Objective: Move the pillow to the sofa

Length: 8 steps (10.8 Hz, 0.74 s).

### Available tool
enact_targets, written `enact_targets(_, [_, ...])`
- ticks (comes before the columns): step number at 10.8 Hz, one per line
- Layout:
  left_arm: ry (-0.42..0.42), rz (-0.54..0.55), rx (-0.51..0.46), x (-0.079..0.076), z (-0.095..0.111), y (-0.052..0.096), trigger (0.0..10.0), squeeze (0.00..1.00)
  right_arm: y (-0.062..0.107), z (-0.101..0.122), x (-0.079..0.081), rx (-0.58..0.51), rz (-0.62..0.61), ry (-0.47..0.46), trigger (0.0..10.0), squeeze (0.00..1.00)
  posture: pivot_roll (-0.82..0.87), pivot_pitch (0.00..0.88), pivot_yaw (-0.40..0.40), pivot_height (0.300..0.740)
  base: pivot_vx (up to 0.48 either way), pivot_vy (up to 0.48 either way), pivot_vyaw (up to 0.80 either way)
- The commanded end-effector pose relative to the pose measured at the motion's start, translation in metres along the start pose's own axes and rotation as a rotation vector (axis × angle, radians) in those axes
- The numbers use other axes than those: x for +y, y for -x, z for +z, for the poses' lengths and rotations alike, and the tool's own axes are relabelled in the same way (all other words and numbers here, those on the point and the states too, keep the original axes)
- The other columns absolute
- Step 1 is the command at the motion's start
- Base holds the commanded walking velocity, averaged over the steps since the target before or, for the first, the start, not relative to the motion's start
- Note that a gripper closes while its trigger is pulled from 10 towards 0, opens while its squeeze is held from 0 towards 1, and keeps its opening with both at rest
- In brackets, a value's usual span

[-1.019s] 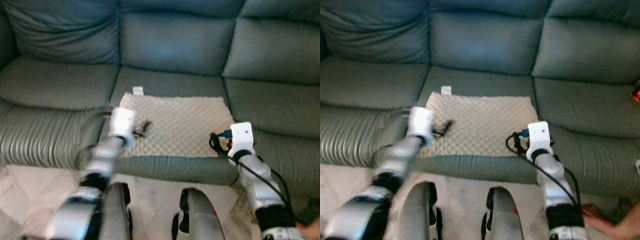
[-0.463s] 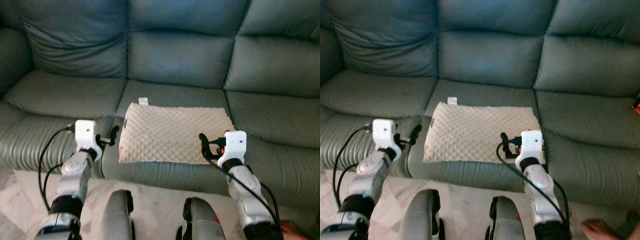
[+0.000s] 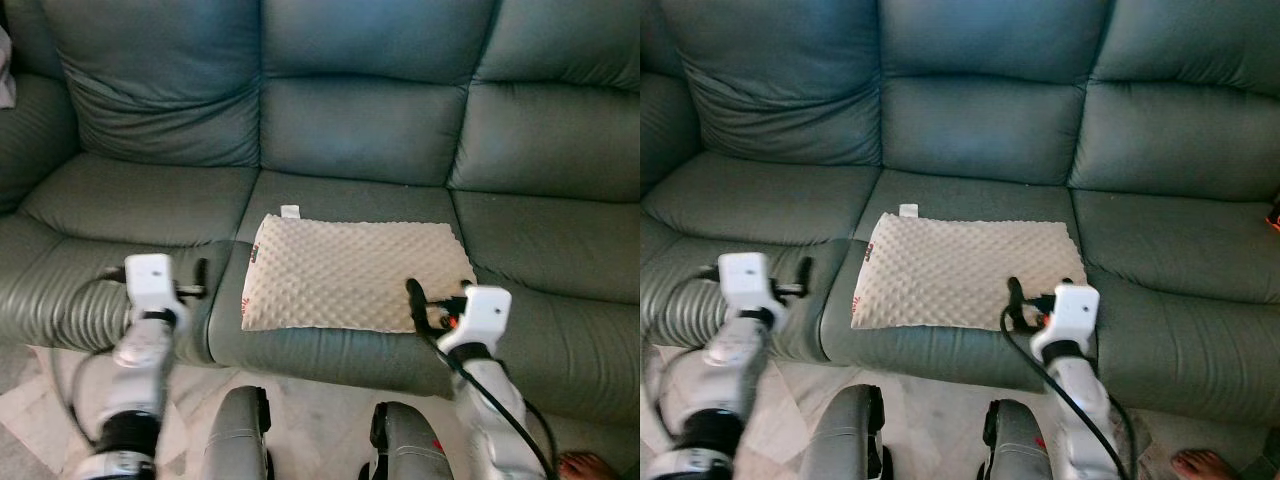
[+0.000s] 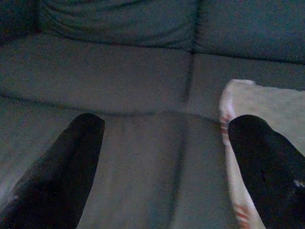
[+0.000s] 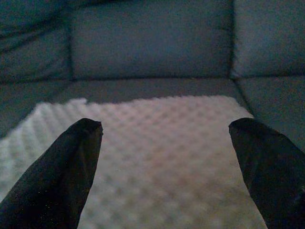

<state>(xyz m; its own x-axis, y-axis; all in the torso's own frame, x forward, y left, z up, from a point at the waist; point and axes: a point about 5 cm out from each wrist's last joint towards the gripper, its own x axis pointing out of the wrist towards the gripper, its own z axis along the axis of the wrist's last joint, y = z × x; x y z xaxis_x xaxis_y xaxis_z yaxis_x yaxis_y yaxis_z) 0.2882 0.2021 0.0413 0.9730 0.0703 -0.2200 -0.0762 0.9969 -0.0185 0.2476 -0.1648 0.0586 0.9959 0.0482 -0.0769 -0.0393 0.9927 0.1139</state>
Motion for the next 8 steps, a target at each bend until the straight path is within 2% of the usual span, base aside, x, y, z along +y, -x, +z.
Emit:
enact_targets(1, [-0.004,-0.017,0.005,-0.007,0.001,-0.001,10.0,0.00,-0.006,0.009,0.004,-0.031,0.026,0.052,10.0,0.00,-0.02,0.000,0.024,0.627,0.000,0.000,0.00])
enact_targets(2, [0.019,-0.065,0.017,-0.021,0.001,-0.001,10.0,0.00,-0.015,0.015,0.003,-0.045,0.026,0.089,10.0,0.00,-0.02,0.000,0.024,0.635,0.000,0.000,-0.44])
enact_targets(3, [0.015,-0.088,0.011,-0.024,0.000,0.002,10.0,0.00,-0.017,0.016,0.001,-0.044,0.022,0.088,10.0,0.00,-0.02,0.000,0.024,0.648,0.000,0.000,0.00])
enact_targets(4, [-0.004,-0.097,0.023,-0.021,-0.005,0.006,10.0,0.00,-0.021,0.018,-0.002,-0.048,0.019,0.097,10.0,0.00,-0.02,0.000,0.021,0.667,0.000,0.000,0.00])
enact_targets(5, [0.011,-0.083,0.038,-0.018,-0.008,0.007,10.0,0.00,-0.024,0.019,-0.003,-0.045,0.017,0.100,10.0,0.00,-0.02,0.000,0.019,0.686,0.000,0.000,0.00])
enact_targets(8, [-0.012,-0.126,0.037,-0.022,-0.003,0.002,10.0,0.00,-0.031,0.024,-0.003,-0.058,0.022,0.112,10.0,0.00,-0.03,0.000,0.015,0.733,0.000,0.000,0.00])
